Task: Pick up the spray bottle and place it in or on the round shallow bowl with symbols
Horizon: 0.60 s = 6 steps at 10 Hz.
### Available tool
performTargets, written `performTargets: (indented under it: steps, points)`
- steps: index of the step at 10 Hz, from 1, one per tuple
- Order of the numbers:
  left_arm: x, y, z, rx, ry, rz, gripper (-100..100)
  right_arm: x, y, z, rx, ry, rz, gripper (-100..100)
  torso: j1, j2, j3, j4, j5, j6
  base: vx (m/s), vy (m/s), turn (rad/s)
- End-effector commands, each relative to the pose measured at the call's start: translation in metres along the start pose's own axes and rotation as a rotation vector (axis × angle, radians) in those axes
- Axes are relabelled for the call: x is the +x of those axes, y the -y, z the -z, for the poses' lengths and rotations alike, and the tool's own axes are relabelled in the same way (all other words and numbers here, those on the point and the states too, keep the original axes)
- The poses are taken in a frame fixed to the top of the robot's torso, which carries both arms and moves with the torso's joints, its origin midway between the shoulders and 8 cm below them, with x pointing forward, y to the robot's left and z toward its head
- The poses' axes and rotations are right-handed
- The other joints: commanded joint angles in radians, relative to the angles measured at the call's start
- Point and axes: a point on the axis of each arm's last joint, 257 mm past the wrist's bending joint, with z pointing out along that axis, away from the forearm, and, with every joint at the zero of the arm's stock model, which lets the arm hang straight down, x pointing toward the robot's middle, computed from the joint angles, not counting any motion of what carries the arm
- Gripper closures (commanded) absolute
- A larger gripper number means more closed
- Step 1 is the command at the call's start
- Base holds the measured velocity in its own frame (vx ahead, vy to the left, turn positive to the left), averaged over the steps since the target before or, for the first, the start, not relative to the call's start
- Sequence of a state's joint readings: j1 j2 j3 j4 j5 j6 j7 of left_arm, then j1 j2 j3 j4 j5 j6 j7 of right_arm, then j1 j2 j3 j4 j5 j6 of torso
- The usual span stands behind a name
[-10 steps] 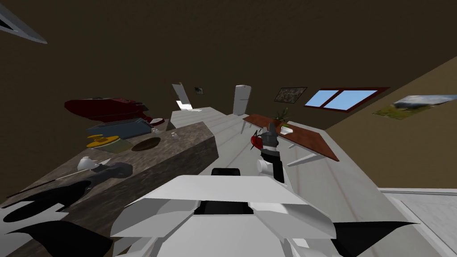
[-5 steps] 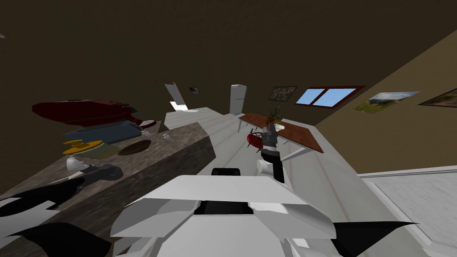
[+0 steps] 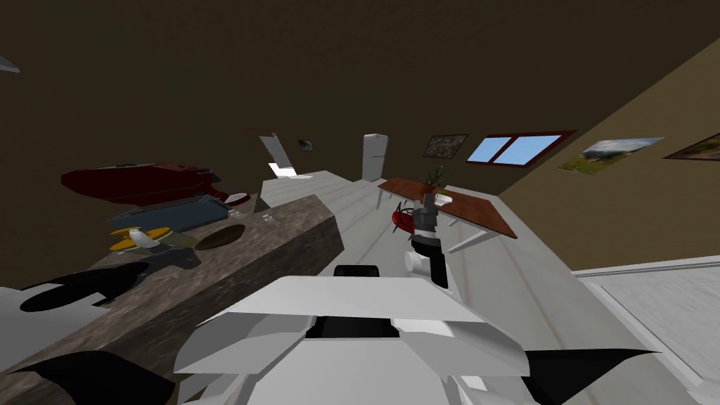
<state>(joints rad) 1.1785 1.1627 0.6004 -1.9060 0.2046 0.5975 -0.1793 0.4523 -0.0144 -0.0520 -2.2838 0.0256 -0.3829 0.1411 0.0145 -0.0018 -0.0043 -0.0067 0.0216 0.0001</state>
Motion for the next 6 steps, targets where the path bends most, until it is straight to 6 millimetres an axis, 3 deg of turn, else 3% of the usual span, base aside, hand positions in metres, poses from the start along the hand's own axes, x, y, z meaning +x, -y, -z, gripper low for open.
performTargets:
  steps: [1, 3, 4, 6]
  points:
    - [-0.018, 0.016, 0.001, 0.025, 0.018, 0.004, 100, 0.000, 0.000, 0.000, 0.000, 0.000, 0.000, 0, 0.000, 0.000, 0.000, 0.000, 0.000, 0.000, 0.026, 0.153, -0.002]
    - [-0.035, 0.032, 0.002, 0.055, 0.039, 0.008, 100, 0.000, 0.000, 0.000, 0.000, 0.000, 0.000, 0, 0.000, 0.001, 0.001, 0.001, 0.000, 0.000, 0.026, 0.183, 0.000]
    - [-0.051, 0.049, 0.004, 0.086, 0.060, 0.012, 100, 0.000, 0.000, 0.000, 0.000, 0.000, 0.000, 0, 0.001, 0.001, 0.001, 0.001, 0.000, 0.001, 0.044, 0.242, 0.018]
    - [-0.066, 0.065, 0.007, 0.116, 0.078, 0.016, 100, 0.000, 0.000, 0.000, 0.000, 0.000, 0.000, 0, 0.006, -0.001, 0.000, 0.001, 0.002, 0.001, 0.056, 0.244, -0.002]
